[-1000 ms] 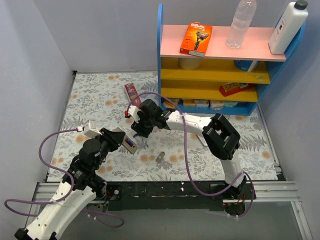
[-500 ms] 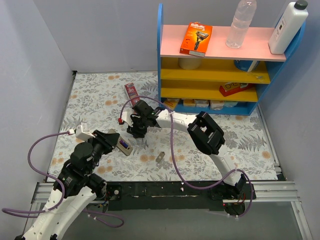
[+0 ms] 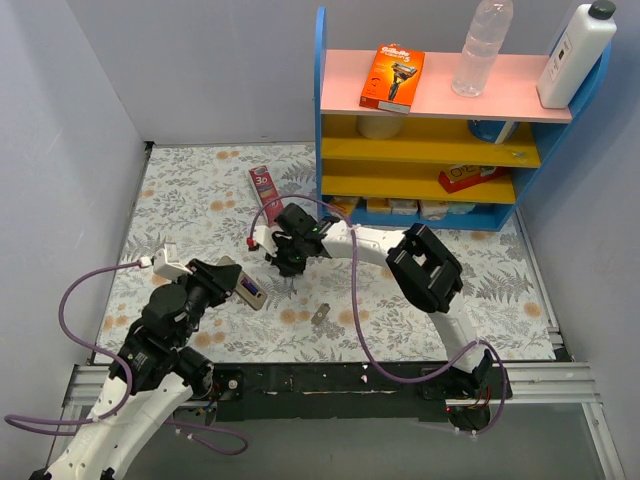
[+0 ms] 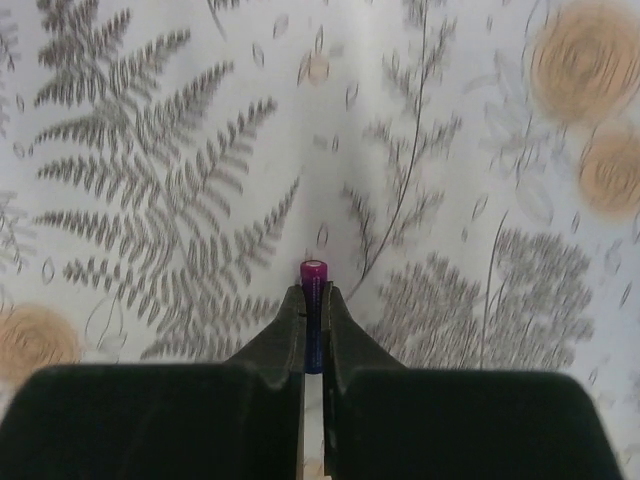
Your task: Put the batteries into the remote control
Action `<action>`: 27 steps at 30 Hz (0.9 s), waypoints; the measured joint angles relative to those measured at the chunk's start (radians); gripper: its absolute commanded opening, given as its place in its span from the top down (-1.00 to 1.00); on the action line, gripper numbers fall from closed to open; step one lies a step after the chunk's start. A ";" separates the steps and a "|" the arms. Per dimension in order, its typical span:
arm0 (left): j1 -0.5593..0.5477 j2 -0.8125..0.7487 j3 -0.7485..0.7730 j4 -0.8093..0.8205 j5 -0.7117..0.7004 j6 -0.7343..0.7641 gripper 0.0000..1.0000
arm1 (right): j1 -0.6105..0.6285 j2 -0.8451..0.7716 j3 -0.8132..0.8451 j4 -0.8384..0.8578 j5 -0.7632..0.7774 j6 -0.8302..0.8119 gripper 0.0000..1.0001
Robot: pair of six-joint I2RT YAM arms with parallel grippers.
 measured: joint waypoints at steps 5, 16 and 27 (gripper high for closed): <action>0.000 0.031 -0.058 0.098 0.038 0.003 1.00 | -0.031 -0.143 -0.179 -0.044 0.089 0.098 0.93; 0.000 0.210 -0.221 0.489 0.251 0.017 1.00 | -0.119 -0.459 -0.552 -0.156 0.356 0.396 0.59; 0.000 0.420 -0.256 0.793 0.407 -0.018 1.00 | -0.124 -0.545 -0.660 -0.176 0.419 0.534 0.11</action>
